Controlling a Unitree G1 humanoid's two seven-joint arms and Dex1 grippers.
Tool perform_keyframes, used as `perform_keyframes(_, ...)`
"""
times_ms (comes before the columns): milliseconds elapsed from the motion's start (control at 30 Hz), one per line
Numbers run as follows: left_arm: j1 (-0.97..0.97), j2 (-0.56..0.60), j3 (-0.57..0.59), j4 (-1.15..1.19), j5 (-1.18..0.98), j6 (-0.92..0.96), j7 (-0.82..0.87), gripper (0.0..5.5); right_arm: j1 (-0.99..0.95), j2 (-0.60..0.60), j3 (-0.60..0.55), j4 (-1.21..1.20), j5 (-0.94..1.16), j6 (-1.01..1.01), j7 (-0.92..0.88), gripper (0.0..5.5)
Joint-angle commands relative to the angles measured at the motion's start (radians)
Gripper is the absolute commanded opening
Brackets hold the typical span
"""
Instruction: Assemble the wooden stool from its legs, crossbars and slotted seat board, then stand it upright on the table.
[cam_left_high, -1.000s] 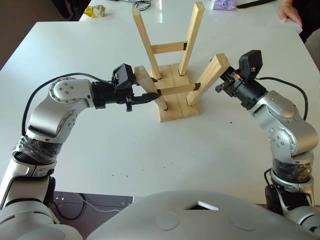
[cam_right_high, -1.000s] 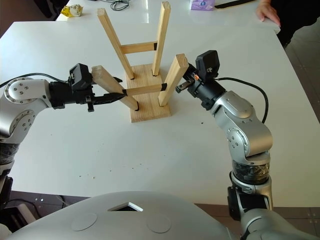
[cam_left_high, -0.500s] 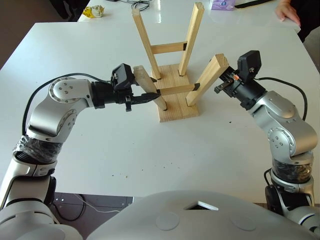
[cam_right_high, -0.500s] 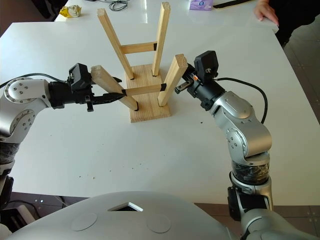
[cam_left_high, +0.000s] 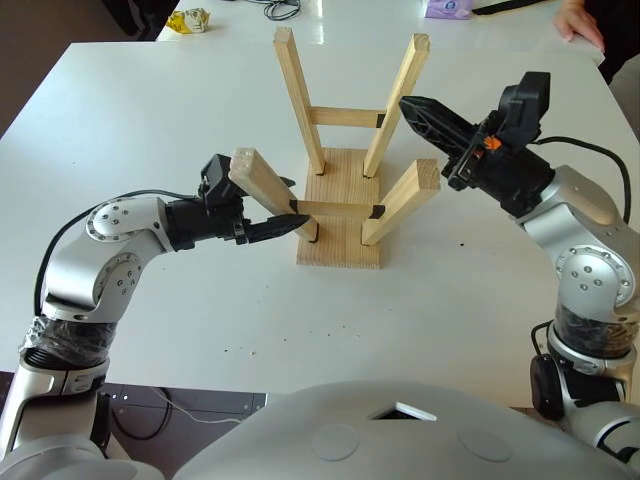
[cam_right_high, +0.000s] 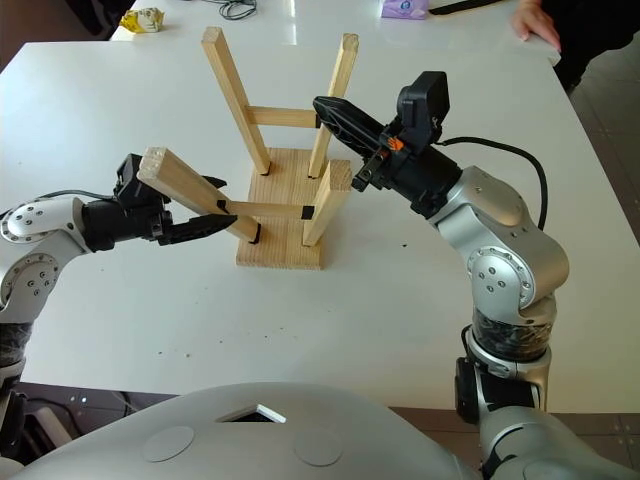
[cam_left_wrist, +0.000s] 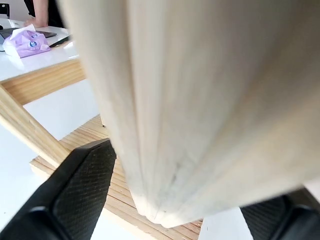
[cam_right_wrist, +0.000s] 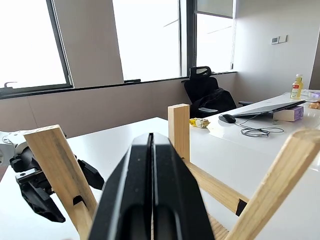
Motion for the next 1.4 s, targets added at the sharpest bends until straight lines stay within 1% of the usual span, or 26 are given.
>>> perform_keyframes(33,0.007,-0.025,0.050,-0.061,-0.025,0.031,0.039,4.19,-0.013,-0.021,0.003,0.015,-0.002,-0.014,0.014,0.00)
perform_keyframes(133,0.075,-0.021,0.114,-0.118,-0.069,0.050,0.041,4.24,-0.009,-0.036,-0.025,0.015,0.026,-0.016,0.031,0.00)
perform_keyframes(333,0.174,-0.023,0.292,-0.205,-0.155,0.098,0.134,4.24,-0.039,-0.057,-0.149,0.030,0.162,-0.008,0.026,0.00)
perform_keyframes(433,0.200,-0.028,0.410,-0.229,-0.215,0.117,0.198,4.24,-0.081,-0.062,-0.188,0.028,0.248,0.002,0.000,0.00)
perform_keyframes(500,0.212,-0.038,0.535,-0.262,-0.323,0.133,0.275,4.24,-0.120,-0.074,-0.216,0.027,0.325,0.018,-0.036,0.00)
perform_keyframes(567,0.171,-0.044,0.641,-0.288,-0.473,0.126,0.385,4.24,-0.153,-0.091,-0.219,0.013,0.377,0.036,-0.077,0.00)
perform_keyframes(633,0.086,-0.044,0.677,-0.309,-0.607,0.093,0.509,4.24,-0.164,-0.100,-0.192,-0.016,0.396,0.047,-0.099,0.00)
perform_keyframes(667,0.050,-0.047,0.675,-0.328,-0.663,0.074,0.561,4.24,-0.167,-0.106,-0.175,-0.025,0.394,0.050,-0.098,0.00)
perform_keyframes(733,-0.027,-0.073,0.638,-0.364,-0.697,0.032,0.688,3.96,-0.183,-0.108,-0.118,-0.029,0.357,0.054,-0.105,0.00)
perform_keyframes(833,-0.075,-0.110,0.531,-0.387,-0.588,0.021,0.838,3.52,-0.209,-0.091,-0.003,-0.016,0.266,0.082,-0.166,0.00)
perform_keyframes(933,-0.080,-0.168,0.381,-0.402,-0.450,0.038,0.942,3.01,-0.202,-0.050,0.071,-0.035,0.264,0.100,-0.196,0.00)
perform_keyframes(967,-0.080,-0.187,0.331,-0.405,-0.406,0.040,0.954,2.93,-0.201,-0.031,0.089,-0.045,0.281,0.105,-0.208,0.00)
perform_keyframes(1000,-0.082,-0.209,0.295,-0.404,-0.380,0.040,0.964,2.68,-0.201,-0.015,0.101,-0.052,0.296,0.111,-0.218,0.00)
perform_keyframes(1067,-0.089,-0.245,0.249,-0.390,-0.354,0.027,0.939,2.47,-0.213,0.017,0.116,-0.058,0.326,0.117,-0.239,0.00)
perform_keyframes(1100,-0.089,-0.259,0.240,-0.376,-0.348,0.020,0.922,2.26,-0.225,0.029,0.114,-0.054,0.348,0.117,-0.245,0.00)
perform_keyframes(1267,-0.095,-0.288,0.252,-0.315,-0.371,-0.005,0.810,1.48,-0.293,0.065,0.080,-0.019,0.451,0.108,-0.265,0.00)
perform_keyframes(1333,-0.133,-0.293,0.267,-0.305,-0.370,-0.028,0.787,1.23,-0.323,0.077,0.072,-0.007,0.485,0.097,-0.263,0.00)
perform_keyframes(1400,-0.211,-0.297,0.301,-0.301,-0.397,-0.053,0.804,0.88,-0.359,0.084,0.053,-0.001,0.518,0.080,-0.264,0.00)
